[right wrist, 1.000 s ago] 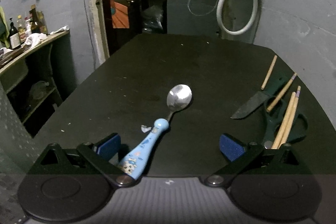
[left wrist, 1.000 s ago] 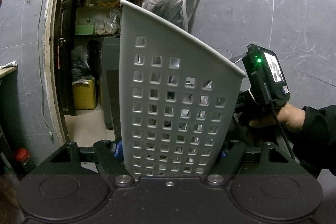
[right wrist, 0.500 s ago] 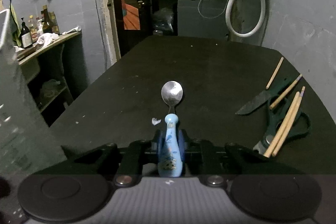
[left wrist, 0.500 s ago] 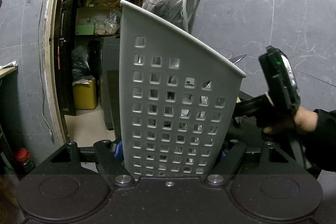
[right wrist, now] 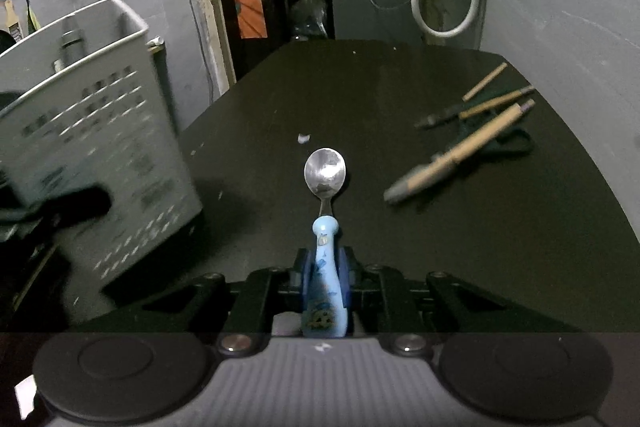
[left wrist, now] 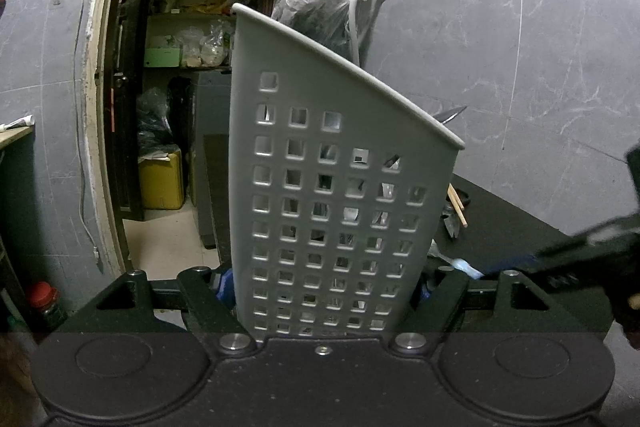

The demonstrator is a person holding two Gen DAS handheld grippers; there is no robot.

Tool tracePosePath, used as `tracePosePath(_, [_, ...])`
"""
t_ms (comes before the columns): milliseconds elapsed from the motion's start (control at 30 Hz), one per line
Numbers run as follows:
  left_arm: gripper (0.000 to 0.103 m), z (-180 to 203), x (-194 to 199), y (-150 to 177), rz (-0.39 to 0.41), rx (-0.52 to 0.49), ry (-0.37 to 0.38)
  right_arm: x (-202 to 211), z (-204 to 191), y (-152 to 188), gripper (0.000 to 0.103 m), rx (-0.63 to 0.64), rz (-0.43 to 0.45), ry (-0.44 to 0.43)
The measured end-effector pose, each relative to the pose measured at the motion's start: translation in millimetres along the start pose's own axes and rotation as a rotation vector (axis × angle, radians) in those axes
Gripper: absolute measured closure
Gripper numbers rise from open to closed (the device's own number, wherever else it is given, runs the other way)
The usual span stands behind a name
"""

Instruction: Organize utensils

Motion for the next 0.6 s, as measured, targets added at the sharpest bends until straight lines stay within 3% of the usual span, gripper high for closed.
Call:
tracePosePath(200, [0.025,0.1,0.4,0.3,0.000,0.000,0.001,26.4,-21.4,14.7,0.078,0.005,-0.013,-0.086])
tracePosePath(333, [0.025,-0.2,1.1,0.7,0.003,0.002,0.003,31.6,-27.9,7.4,0.058,0.036,0.015,-0.104])
tracePosePath(433, [0.025,-0.2,1.2,0.8,0.003,0.001,0.004,26.8,-13.8,-3.6,0.047,0.014,0.059,-0.079])
tracePosePath(600, [0.025,0.5,1.9,0.4,0.003,0.002,0.002,6.0,20.4,-9.9,0.042,-0.086,0.072,-0.053])
Point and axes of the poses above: each gripper's, at about its wrist camera, not at the fingertips, and x roughly against the way its jaws point, z to its right, y to its underside, the point moved 5 cm from there along -x, roughly the way its jaws point, and after that the axes turned 14 degrees about x, right-handed, at the moved point
